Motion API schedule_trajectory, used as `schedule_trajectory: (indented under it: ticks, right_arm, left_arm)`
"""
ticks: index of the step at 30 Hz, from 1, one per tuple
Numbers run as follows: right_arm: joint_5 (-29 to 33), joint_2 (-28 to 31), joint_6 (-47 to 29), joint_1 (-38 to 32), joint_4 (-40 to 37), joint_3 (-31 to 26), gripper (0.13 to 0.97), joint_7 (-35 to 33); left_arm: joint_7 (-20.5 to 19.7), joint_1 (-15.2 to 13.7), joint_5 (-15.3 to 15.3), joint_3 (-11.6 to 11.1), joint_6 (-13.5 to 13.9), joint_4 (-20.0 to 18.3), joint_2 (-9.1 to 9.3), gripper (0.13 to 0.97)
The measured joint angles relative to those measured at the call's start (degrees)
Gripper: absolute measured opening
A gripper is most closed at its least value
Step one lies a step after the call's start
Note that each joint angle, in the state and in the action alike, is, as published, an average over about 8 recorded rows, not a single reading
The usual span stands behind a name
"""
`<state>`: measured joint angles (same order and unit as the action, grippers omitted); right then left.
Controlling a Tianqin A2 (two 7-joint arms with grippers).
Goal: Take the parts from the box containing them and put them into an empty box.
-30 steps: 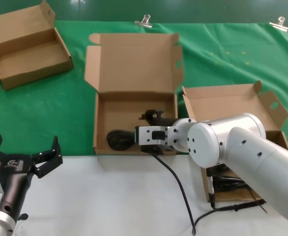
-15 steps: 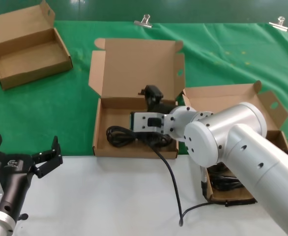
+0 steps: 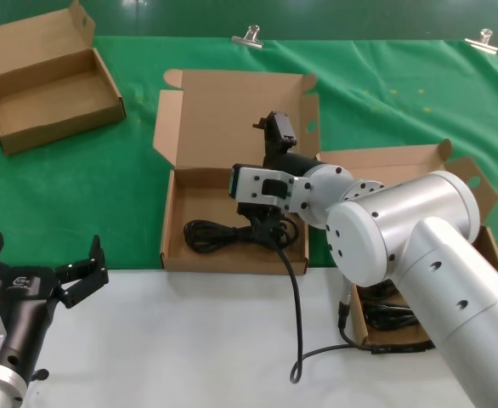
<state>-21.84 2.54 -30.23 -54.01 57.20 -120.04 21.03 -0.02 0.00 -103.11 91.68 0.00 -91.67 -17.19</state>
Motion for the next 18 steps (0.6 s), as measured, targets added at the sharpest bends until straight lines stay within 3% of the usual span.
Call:
schedule_trajectory:
  ticks: [8, 18]
  right_arm:
    - [0.22, -0.05, -0.08, 0.12, 0.22, 0.28, 0.961, 0.06]
    - [-1.74, 0.31, 0.65, 1.43, 1.05, 0.96, 0.964, -0.43]
  left_arm:
    - [0.0, 0.0, 0.0, 0.0, 0.0, 0.0, 0.0, 0.966]
    - [0.0, 0.0, 0.0, 0.0, 0.0, 0.0, 0.0, 0.966]
